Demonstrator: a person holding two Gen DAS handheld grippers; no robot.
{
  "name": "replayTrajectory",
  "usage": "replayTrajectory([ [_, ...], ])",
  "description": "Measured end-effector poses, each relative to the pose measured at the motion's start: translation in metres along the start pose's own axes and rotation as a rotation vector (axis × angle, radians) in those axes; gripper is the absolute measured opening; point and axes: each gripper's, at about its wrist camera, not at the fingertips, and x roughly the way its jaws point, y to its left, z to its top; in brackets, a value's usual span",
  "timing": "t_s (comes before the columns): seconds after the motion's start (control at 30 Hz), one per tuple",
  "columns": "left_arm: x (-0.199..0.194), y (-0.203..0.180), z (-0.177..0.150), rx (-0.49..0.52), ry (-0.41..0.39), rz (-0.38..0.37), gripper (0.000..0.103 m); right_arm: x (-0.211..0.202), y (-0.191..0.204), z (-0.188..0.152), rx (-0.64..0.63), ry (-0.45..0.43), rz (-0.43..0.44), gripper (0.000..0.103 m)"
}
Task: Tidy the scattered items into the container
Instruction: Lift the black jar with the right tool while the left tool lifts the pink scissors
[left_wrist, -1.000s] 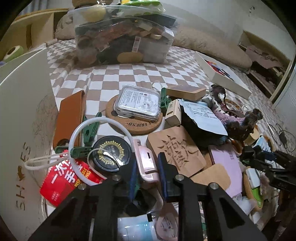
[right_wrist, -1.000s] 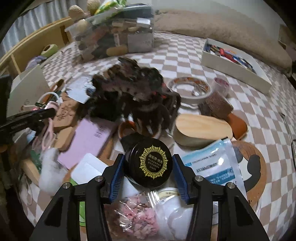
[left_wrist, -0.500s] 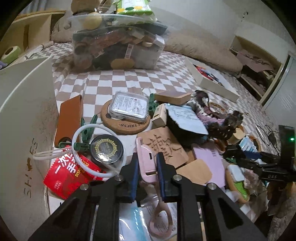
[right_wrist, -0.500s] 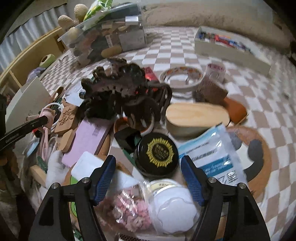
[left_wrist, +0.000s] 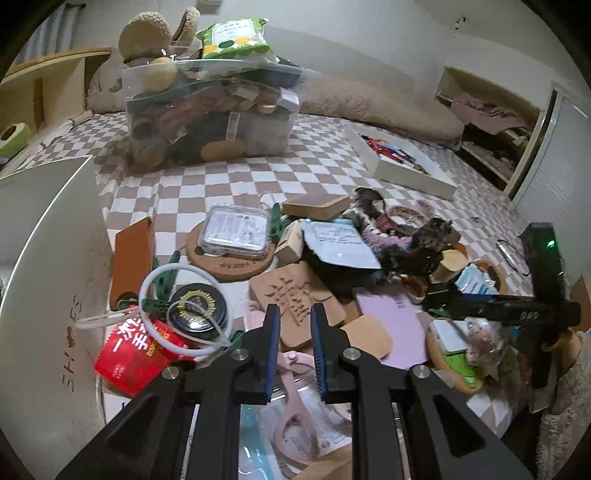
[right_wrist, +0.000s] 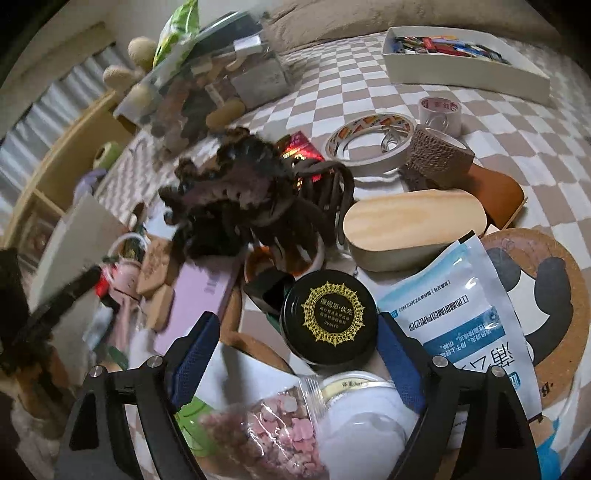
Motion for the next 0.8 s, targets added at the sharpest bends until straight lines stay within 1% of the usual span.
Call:
replayTrajectory([
  [0.07,0.002,0.000,-0.001,0.005,0.008,0.021,0.017,0.000,-0.001,0.000,-0.002,-0.004,-0.015,0.074],
  [0.1,0.003,0.001,-0.002,0.004,0.018,0.026,0.017,0.001,-0.001,0.001,-0.003,-0.003,-0.030,0.063],
  [0.13,0.005,0.001,-0.003,0.002,0.030,0.032,0.018,0.003,-0.003,0.001,0.001,-0.001,-0.041,0.054],
  [0.17,0.008,0.002,-0.004,0.001,0.045,0.039,0.025,0.003,-0.006,0.002,0.005,-0.001,-0.043,0.052],
  [0.2,0.011,0.002,-0.005,0.000,0.061,0.049,0.034,0.004,-0.007,0.003,0.007,-0.002,-0.038,0.052],
  [0.23,0.013,0.003,-0.007,0.001,0.072,0.053,0.036,0.003,-0.007,0.003,0.005,-0.005,-0.037,0.052],
  [0.37,0.023,0.005,-0.010,-0.006,0.112,0.057,0.037,0.001,-0.004,0.002,-0.010,-0.017,-0.054,0.052],
  [0.43,0.026,0.006,-0.010,-0.003,0.115,0.071,0.037,-0.002,-0.002,0.001,-0.014,-0.026,-0.049,0.052],
  [0.53,0.028,0.007,-0.010,-0.004,0.118,0.073,0.038,-0.005,0.001,0.001,-0.019,-0.041,-0.041,0.052],
  [0.63,0.034,0.005,-0.010,0.014,0.120,0.090,0.044,-0.001,0.001,0.000,-0.023,-0.029,-0.055,0.052],
  [0.7,0.039,0.002,-0.010,0.034,0.121,0.117,0.054,0.001,0.002,0.000,-0.025,-0.022,-0.061,0.052],
  [0.8,0.042,-0.003,-0.010,0.073,0.128,0.146,0.055,-0.001,0.003,0.000,-0.027,-0.029,-0.056,0.052],
])
